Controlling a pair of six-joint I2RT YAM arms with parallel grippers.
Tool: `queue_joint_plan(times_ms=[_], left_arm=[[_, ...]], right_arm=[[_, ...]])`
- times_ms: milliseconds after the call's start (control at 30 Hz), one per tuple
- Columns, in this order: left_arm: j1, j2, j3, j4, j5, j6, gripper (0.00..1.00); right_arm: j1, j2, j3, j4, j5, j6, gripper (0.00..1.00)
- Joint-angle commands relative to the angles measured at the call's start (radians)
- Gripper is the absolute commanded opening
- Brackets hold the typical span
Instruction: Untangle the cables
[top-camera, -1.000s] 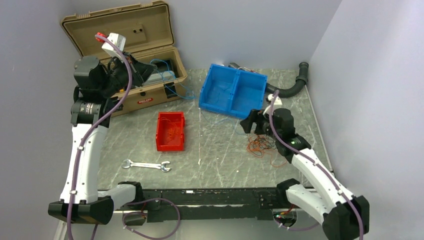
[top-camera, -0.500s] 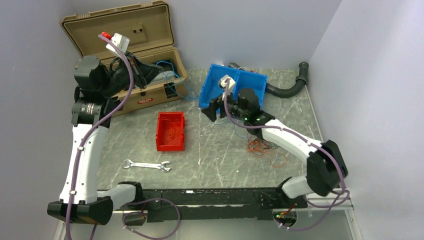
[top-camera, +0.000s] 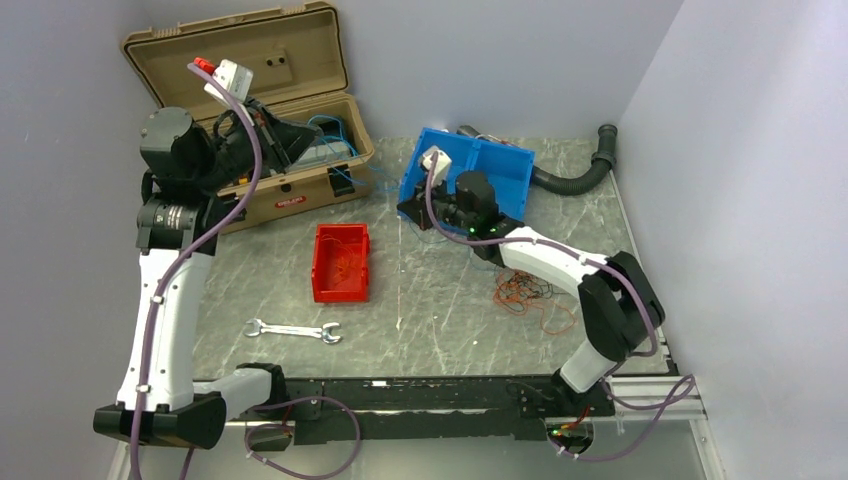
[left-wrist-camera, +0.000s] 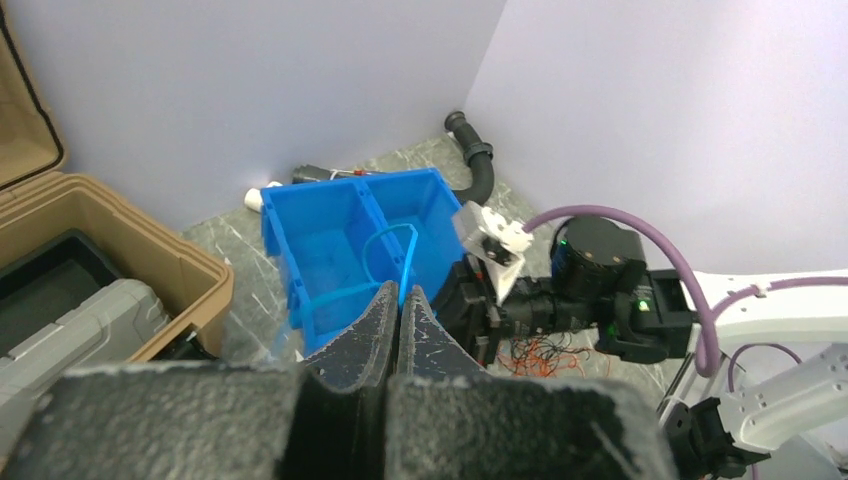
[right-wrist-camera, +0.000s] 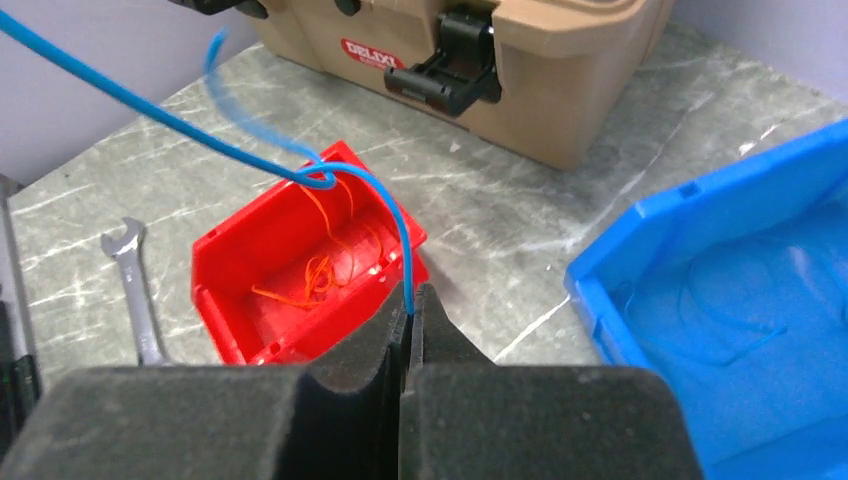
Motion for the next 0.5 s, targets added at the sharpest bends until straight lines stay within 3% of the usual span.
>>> queue_joint_plan(times_ms=[0,167,300,467], left_arm=[[-0.004,0.022,0.053,-0.040,-0.087,0.023,0.00],[-0.002,0.076,0.102,-0.116,-0.208,0.022,0.00],[-0.008,0.132,0.093,-0.046,-0.128,-0.046,0.00],[-0.080,0.226,0.147,-0.035,-0.166,-0.065,0.00]], right_arm=[[-0.029,-0.155,-0.126,0.106,0.117,0.112,0.00],[-0.135,-0.387,-0.357,-0.031,0.328,0.279,0.00],[-0.184,-0.575,-0.505,-0.156,0.347,0.306,0.00],[-0.187,-0.742,-0.581,-0.309,0.394,0.327,0.00]])
